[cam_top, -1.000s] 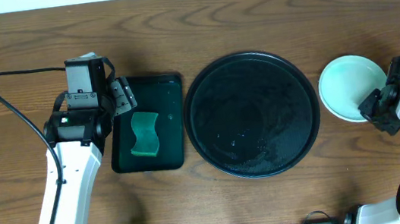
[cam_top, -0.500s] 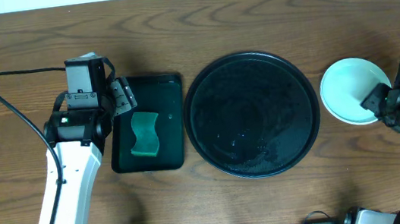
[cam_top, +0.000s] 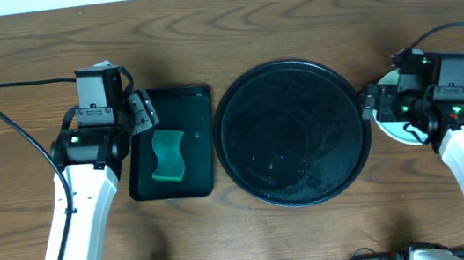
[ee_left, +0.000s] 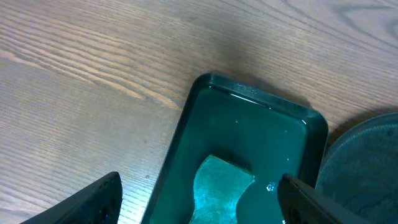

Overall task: Clean dirty plates on tray and stack at the side
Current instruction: 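Lower the pale green plate onto the stack and open the right gripper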

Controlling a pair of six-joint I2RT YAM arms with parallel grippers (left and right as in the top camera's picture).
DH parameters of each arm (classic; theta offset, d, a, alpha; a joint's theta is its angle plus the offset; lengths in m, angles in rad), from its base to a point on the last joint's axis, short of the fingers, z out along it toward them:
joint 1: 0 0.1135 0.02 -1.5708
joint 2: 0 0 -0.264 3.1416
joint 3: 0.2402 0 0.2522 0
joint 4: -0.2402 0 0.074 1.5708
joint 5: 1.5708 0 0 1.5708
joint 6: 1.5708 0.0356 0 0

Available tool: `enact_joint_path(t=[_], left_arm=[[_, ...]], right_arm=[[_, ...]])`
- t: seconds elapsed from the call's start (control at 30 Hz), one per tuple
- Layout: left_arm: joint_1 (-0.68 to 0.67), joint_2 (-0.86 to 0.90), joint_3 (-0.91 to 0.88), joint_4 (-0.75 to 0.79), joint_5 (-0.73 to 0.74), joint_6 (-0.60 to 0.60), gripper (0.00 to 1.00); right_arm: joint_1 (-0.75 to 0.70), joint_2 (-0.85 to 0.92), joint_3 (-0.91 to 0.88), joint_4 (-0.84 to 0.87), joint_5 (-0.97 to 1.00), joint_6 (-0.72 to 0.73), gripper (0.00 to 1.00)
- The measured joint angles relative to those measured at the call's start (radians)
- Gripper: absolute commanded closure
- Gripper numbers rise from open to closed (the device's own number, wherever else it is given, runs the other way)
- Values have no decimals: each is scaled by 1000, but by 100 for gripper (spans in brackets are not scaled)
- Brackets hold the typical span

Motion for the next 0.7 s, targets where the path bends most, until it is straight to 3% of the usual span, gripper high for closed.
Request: enact_joint_path(t=[0.7], left_arm=[[0,0,0,0,0,0,20]], right_arm=[[2,0,0,-16,-27,-34,1]])
